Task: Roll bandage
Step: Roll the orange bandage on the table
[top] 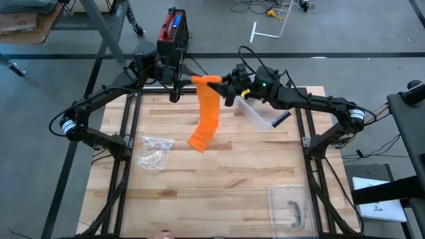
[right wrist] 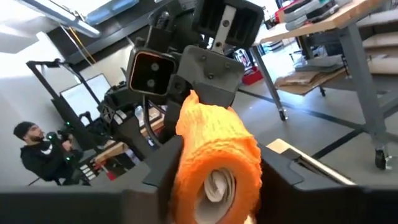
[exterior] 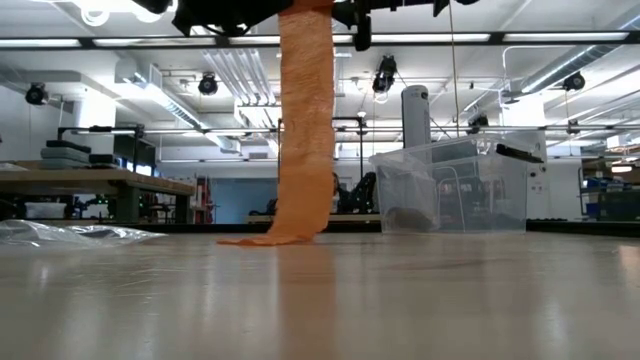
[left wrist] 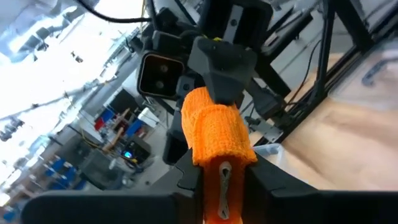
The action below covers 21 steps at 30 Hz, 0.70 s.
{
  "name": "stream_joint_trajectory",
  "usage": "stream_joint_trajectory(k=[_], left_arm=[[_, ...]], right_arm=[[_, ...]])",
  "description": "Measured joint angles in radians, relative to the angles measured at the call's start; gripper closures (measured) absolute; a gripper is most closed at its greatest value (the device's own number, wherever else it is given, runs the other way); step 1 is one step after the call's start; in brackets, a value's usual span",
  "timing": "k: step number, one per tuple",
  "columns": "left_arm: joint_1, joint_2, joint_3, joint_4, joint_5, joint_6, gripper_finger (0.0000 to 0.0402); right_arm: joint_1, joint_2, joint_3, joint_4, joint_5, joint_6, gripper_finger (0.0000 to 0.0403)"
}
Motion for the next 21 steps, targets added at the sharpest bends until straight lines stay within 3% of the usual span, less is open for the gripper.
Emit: stream_joint_trajectory(k=[4, 9, 15, 21], left_arm=[[0.000, 0.000, 0.000, 0.002, -0.002, -0.123, 0.0319], [0.000, -0.001, 0.000, 0.006, -0.004, -0.409, 0.0258], [0.000, 0.001, 0.000, -0.002, -0.006, -0.731, 0.0167], [-0.001, 0.001, 0.000, 0.010, -0.005, -0.810, 0.0103]], right_arm=[[0.000, 0.000, 0.000, 0.003, -0.001, -0.055, 0.0298], [0.000, 0.000, 0.000, 0.016, 0.000, -0.169, 0.0337], [0.000, -0.001, 0.000, 0.030, 0.027, -0.304, 0.0335], [0.003, -0.001, 0.000, 0.029, 0.050, -0.358, 0.0337]])
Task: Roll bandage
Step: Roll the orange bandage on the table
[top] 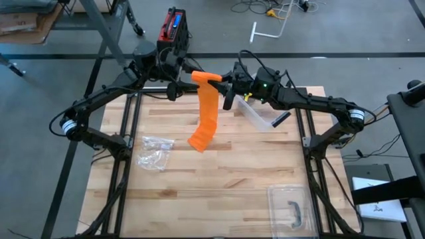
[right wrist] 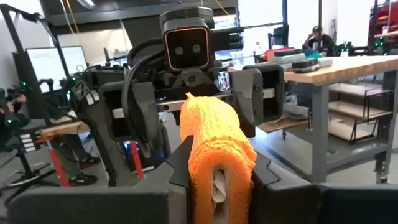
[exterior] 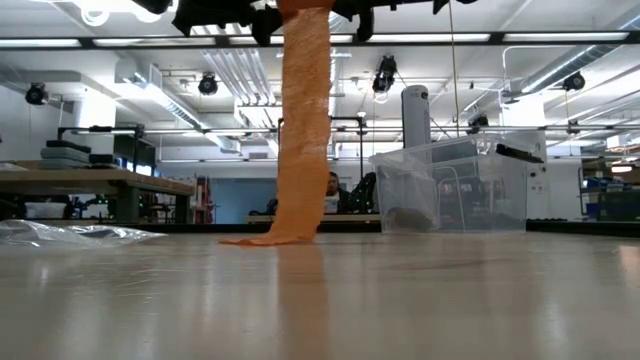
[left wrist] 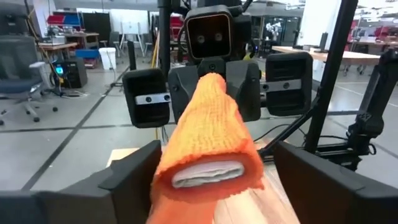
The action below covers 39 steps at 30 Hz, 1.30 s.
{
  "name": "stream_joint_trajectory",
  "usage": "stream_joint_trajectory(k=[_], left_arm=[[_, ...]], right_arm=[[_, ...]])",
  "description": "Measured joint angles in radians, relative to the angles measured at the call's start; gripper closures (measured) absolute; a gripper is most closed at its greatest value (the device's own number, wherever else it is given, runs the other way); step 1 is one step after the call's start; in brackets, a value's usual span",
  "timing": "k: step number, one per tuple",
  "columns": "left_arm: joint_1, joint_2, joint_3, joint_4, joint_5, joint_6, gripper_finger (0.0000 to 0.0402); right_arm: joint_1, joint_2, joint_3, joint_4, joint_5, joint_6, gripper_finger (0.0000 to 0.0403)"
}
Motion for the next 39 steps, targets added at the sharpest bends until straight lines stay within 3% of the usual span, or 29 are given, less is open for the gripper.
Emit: stream_joint_trajectory(k=[3, 6, 8, 11, 16, 25, 30, 34, 39], left_arm=[[-0.003, 0.002, 0.000, 0.000, -0.003, -0.008, 0.0084], [-0.009, 0.011, 0.000, 0.007, -0.070, -0.036, 0.0077], [-0.009, 0.019, 0.000, 0.024, -0.103, -0.076, 0.0078], [-0.008, 0.039, 0.000, 0.053, -0.072, -0.134, 0.0092], [-0.009, 0.054, 0.000, 0.074, -0.041, -0.177, 0.0145], [-0.008, 0.056, -0.001, 0.123, -0.038, -0.252, 0.0269], [-0.008, 0.056, -0.001, 0.123, -0.038, -0.277, 0.0311], [-0.008, 0.056, -0.001, 0.120, -0.039, -0.298, 0.0309], [-0.008, 0.056, -0.001, 0.123, -0.040, -0.312, 0.0252]], right_arm=[[0.000, 0.000, 0.000, 0.001, 0.002, -0.015, 0.0340], [0.002, 0.000, 0.000, 0.001, 0.002, -0.026, 0.0337], [0.004, 0.000, 0.000, 0.001, 0.002, -0.041, 0.0335], [0.008, 0.000, 0.000, -0.004, 0.007, -0.064, 0.0336], [0.013, 0.000, 0.000, -0.006, 0.011, -0.070, 0.0342], [0.029, 0.002, 0.000, -0.007, 0.121, -0.086, 0.0333], [0.046, 0.003, 0.000, -0.010, 0.175, -0.121, 0.0339], [0.046, 0.004, 0.000, -0.012, 0.183, -0.121, 0.0334], [0.047, 0.004, 0.000, -0.013, 0.183, -0.123, 0.0336]])
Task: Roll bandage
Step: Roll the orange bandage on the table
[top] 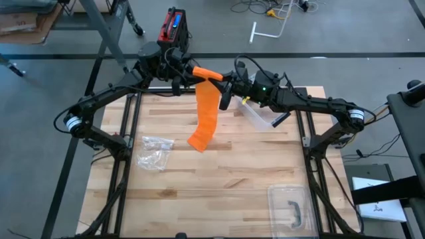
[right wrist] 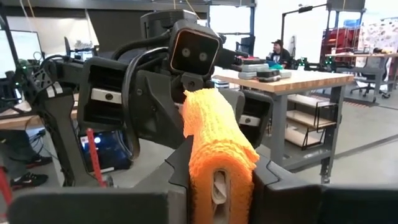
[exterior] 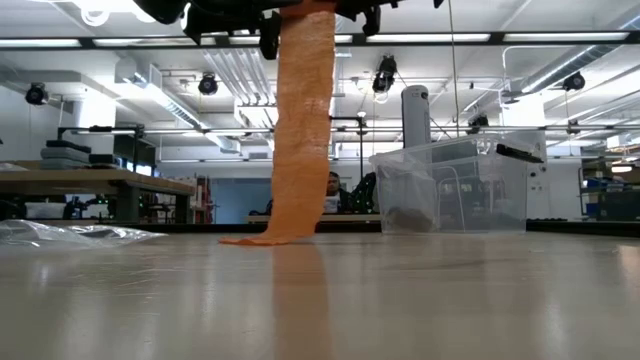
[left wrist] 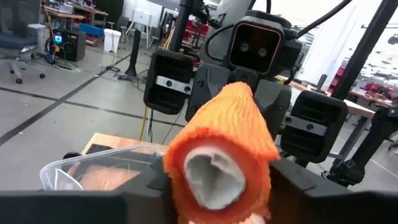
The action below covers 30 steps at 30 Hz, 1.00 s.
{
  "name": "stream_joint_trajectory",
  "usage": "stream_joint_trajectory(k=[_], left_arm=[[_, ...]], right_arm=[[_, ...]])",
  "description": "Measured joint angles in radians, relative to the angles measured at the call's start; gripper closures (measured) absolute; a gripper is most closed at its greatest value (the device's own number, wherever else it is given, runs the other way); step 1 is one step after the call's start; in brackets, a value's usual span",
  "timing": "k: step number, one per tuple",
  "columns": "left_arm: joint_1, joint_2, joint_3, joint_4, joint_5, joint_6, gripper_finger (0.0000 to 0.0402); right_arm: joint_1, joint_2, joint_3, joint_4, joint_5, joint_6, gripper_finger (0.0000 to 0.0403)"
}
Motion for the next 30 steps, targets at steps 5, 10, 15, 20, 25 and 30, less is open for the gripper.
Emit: stream_joint_trajectory(k=[5, 10, 15, 20, 25, 30], left_arm=[[0.001, 0.000, 0.000, 0.034, 0.029, 0.063, 0.0187], [0.001, -0.001, 0.000, 0.034, 0.034, 0.105, 0.0153], [0.002, -0.001, 0.000, 0.017, 0.047, 0.120, 0.0176], [0.002, -0.001, 0.000, 0.015, 0.047, 0.130, 0.0218], [0.002, -0.001, 0.000, 0.010, 0.054, 0.171, 0.0258], [0.001, -0.001, 0.000, 0.010, 0.057, 0.212, 0.0291]], right_arm=[[0.005, 0.002, -0.003, -0.011, 0.000, 0.019, 0.0342], [0.006, 0.004, -0.005, -0.010, 0.006, 0.058, 0.0334], [0.007, 0.003, -0.006, -0.008, 0.026, 0.060, 0.0342], [0.012, 0.003, -0.006, 0.005, 0.022, 0.072, 0.0335], [0.019, 0.003, -0.006, 0.016, 0.024, 0.073, 0.0331], [0.023, 0.003, -0.006, 0.019, 0.026, 0.081, 0.0336]])
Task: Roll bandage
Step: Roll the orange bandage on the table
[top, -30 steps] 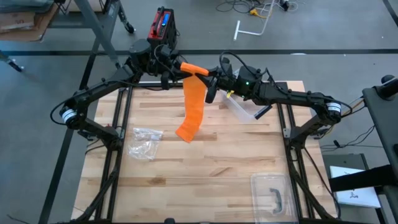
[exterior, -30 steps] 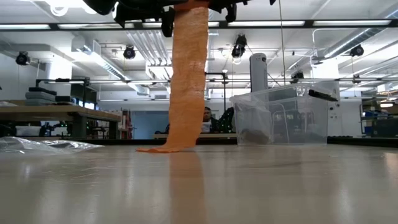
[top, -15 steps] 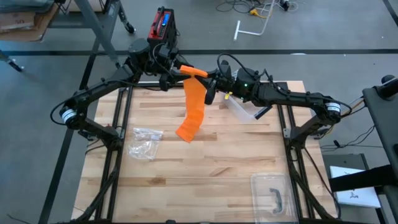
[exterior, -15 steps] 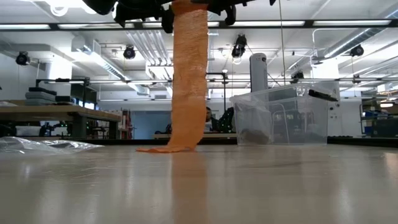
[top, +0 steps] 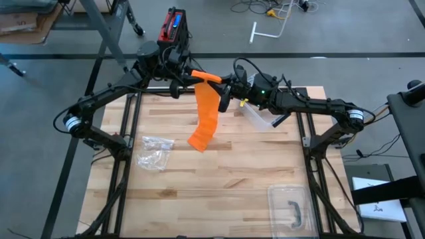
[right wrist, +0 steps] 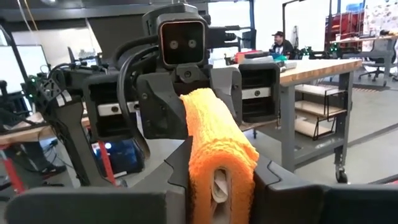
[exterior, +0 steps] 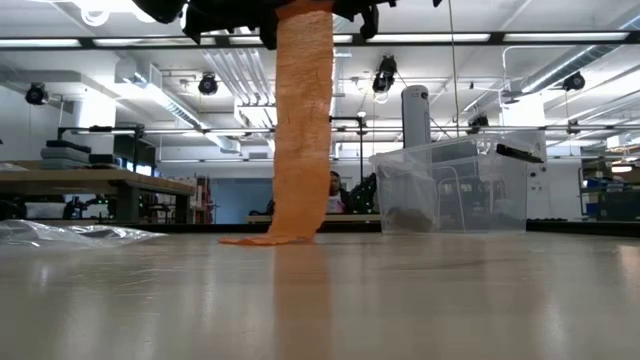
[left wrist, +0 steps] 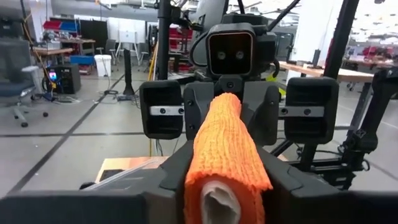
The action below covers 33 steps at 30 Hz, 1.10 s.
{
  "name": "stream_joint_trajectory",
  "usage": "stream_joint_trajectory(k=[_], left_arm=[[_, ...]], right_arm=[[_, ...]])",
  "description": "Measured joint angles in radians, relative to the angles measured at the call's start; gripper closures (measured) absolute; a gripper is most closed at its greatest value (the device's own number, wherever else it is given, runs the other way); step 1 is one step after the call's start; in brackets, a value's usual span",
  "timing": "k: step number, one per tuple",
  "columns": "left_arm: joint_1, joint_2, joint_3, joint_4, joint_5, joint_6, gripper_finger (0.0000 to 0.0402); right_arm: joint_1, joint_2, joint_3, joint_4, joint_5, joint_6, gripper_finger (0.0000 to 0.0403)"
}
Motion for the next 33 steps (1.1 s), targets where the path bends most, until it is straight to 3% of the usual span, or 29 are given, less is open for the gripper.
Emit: stream_joint_trajectory(k=[4, 10, 17, 22, 33], left_arm=[[0.000, -0.001, 0.000, 0.001, 0.011, 0.068, 0.0313], [0.006, -0.002, 0.010, 0.007, 0.186, 0.220, 0.0325], [0.005, -0.006, 0.016, 0.009, 0.210, 0.313, 0.0325], [0.005, -0.006, 0.016, 0.010, 0.212, 0.353, 0.0327], [0.003, -0.006, 0.014, 0.000, 0.143, 0.406, 0.0325]], right_arm=[[0.002, 0.000, 0.000, 0.001, -0.016, 0.080, 0.0308], [-0.002, -0.018, 0.002, 0.013, -0.140, 0.267, 0.0217], [-0.009, -0.026, 0.002, 0.007, -0.143, 0.380, 0.0134], [-0.017, -0.026, 0.002, 0.003, -0.166, 0.444, 0.0123], [-0.021, -0.024, 0.003, -0.026, -0.161, 0.496, 0.0151]])
